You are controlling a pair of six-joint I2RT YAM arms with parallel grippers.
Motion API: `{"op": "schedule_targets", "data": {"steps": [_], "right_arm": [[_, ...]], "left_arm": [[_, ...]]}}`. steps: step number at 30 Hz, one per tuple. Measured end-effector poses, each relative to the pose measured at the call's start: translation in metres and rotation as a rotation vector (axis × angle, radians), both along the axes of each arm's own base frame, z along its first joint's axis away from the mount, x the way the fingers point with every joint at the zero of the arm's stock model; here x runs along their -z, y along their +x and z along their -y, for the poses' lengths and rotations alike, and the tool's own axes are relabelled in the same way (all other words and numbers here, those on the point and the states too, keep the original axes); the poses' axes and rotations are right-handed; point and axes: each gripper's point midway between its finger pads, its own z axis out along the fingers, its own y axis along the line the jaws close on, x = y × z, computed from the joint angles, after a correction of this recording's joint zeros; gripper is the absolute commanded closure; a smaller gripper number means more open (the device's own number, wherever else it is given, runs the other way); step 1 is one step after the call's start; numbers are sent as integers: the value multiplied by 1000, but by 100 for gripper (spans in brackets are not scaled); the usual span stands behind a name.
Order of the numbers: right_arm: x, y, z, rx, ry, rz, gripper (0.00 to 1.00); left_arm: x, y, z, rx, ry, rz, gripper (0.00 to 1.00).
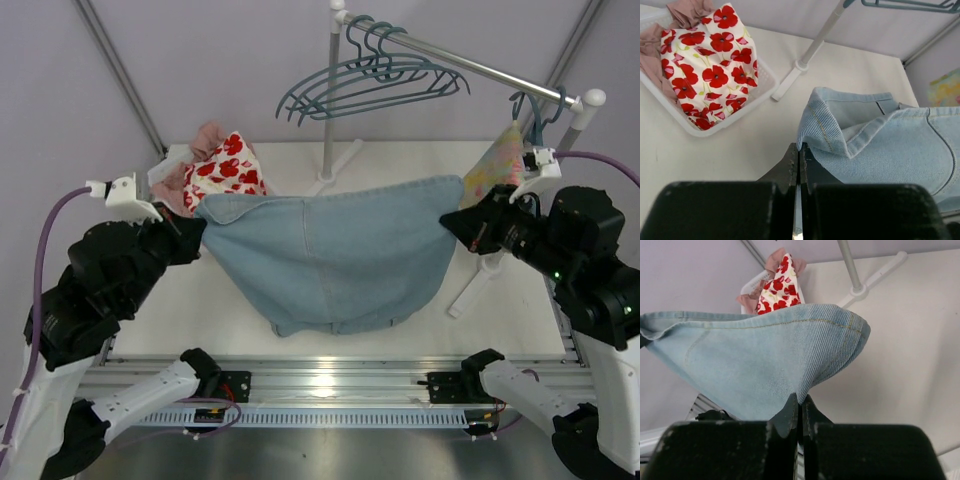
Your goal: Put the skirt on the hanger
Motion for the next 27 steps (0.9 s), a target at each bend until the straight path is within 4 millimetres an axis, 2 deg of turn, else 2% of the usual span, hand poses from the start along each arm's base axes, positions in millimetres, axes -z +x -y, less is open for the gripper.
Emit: {"op": "schedule_targets", "data": {"steps": [3,5,8,12,14,15,18,21,24,27], "right_arm": [[3,-10,3,5,16,-11,100],[22,-3,1,15,16,-45,100],[81,22,-7,44,-31,-181,100],[170,74,-16,90,-103,-367,100],[205,99,-17,110,-117,-421,100],[219,110,-18,117,-120,-434,100],[244,139,-23,122,-128,-428,100],[255,166,-30,111,-138,-374,100],[264,190,-31,122,-158,-313,100],[270,208,-23,158,-161,-260,97]], "left_arm": [[8,2,9,31,2,-16,100],[35,14,21,43,40,-72,100],[94,52,52,63,99,-204,100],[182,112,84,62,146,-369,100],[225,134,98,68,175,-442,100],[238,143,105,74,179,-454,100],[258,169,123,82,163,-430,100],[269,193,134,71,152,-383,100],[275,211,138,49,158,-339,100],[270,227,138,18,165,-287,96]]}}
